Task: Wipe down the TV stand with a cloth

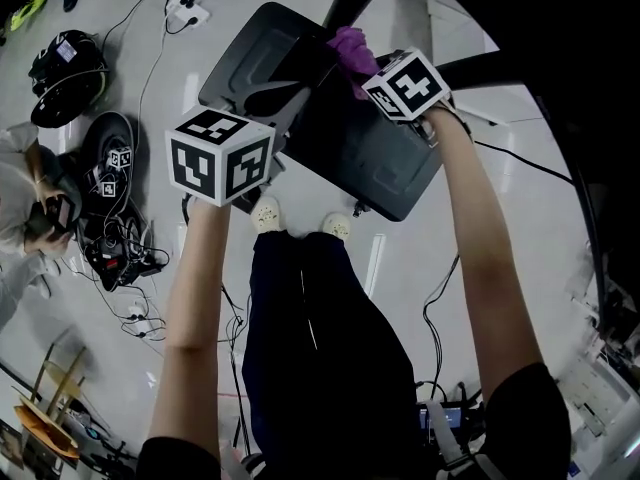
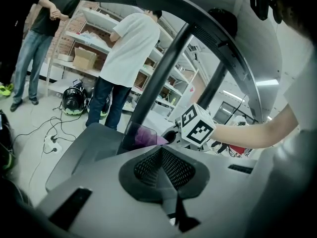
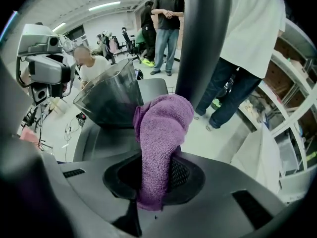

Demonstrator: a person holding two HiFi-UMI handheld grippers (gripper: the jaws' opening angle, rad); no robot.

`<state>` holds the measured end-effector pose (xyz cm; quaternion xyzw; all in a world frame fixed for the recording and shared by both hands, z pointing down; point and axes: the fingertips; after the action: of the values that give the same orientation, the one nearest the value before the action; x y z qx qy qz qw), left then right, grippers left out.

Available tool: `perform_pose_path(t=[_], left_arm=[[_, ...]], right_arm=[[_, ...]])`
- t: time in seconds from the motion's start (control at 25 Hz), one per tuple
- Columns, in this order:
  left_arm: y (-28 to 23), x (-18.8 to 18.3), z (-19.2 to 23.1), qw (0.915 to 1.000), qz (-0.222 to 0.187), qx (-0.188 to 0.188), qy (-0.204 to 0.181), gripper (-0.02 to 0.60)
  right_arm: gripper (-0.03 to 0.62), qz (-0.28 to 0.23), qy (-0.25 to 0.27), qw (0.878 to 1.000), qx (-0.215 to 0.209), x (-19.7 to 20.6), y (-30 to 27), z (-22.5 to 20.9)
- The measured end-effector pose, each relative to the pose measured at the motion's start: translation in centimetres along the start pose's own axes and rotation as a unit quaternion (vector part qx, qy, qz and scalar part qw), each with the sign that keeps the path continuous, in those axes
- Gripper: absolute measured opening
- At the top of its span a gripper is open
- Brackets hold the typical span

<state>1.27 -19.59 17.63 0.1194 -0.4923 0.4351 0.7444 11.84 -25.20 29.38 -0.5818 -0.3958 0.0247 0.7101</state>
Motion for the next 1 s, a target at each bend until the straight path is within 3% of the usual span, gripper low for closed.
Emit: perform_pose_path(t=[1.0], left_arm=[[-3.4,4.7,-7.4,0.9994,0.019,0.025,0.011,0.005]], right_arm=[[0.089,-0.001,-0.084,0.996,0.037,10.9,6.6,-0.1]])
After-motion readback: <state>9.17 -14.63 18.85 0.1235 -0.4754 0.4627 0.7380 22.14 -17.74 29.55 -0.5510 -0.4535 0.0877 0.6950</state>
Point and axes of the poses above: the fingertips, and each gripper's own axes: y backward along the fingers, z to its left, x out of its underside, and after that the axes turned 11 degrees about -z, right-handed
